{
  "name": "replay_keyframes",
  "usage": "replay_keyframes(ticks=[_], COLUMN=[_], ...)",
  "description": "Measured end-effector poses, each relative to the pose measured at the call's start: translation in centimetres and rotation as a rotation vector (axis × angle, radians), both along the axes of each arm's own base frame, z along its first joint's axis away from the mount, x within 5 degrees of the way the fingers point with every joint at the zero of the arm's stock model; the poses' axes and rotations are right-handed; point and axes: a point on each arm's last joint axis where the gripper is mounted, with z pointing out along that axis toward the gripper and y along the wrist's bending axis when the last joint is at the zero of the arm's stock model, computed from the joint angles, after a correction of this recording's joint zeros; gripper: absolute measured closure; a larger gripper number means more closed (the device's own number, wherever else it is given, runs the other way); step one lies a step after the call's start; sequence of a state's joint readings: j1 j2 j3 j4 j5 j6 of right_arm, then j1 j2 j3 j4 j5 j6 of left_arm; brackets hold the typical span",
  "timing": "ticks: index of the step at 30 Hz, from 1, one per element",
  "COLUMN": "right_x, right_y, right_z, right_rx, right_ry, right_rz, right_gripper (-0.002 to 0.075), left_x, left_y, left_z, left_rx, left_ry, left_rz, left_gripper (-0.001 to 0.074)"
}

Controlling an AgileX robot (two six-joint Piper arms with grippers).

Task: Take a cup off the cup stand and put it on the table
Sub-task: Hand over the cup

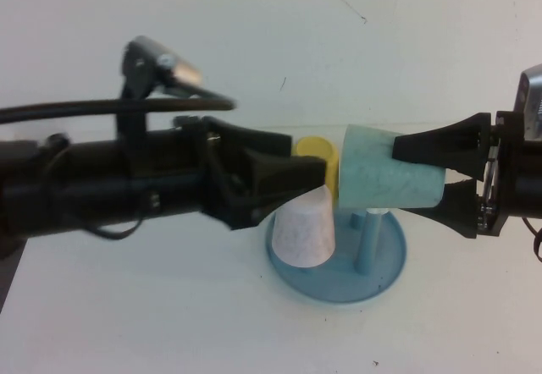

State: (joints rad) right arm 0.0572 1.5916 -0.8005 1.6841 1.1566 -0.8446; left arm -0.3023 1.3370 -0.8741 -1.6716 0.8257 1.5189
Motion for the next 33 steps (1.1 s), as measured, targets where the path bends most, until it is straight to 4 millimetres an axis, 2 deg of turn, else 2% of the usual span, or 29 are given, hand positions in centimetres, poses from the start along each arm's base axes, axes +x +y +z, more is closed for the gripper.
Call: replay_keyframes(ticks=[4, 7, 14, 20, 26, 29, 33], right_x=[0.0, 0.0, 0.0, 0.0, 0.0, 0.0, 0.0], right_y=[0.0, 0.0, 0.0, 0.0, 0.0, 0.0, 0.1], right_z=[0.0, 0.0, 0.0, 0.0, 0.0, 0.1, 0.3], right_rx=[0.000, 0.000, -0.014, -0.025, -0.025, -0.020, 0.005], right_ry=[0.000, 0.000, -0.047, -0.084, -0.093, -0.094, -0.106], right_rz=[0.000, 0.000, 0.006, 0.012, 0.016, 0.018, 0.021], right_gripper=[0.0132, 0.0132, 0.0132, 0.0132, 0.0132, 0.0132, 0.0132], left_x=[1.9, 3.3, 5.2, 6.0, 5.3, 5.2, 5.0], left_y=[-1.6, -2.5, -4.2, -5.7, -7.5, -7.9, -7.9], left_z=[-0.3, -1.4, -3.4, -3.2, -2.5, -2.6, -2.5], left_rx=[0.007, -0.014, -0.077, -0.096, -0.092, -0.083, -0.089], left_ry=[0.024, 0.106, 0.246, 0.249, 0.214, 0.208, 0.186], left_rz=[-0.004, -0.038, -0.177, -0.240, -0.289, -0.287, -0.315], left_gripper=[0.0267, 0.0267, 0.0266, 0.0266, 0.0276, 0.0365, 0.0591])
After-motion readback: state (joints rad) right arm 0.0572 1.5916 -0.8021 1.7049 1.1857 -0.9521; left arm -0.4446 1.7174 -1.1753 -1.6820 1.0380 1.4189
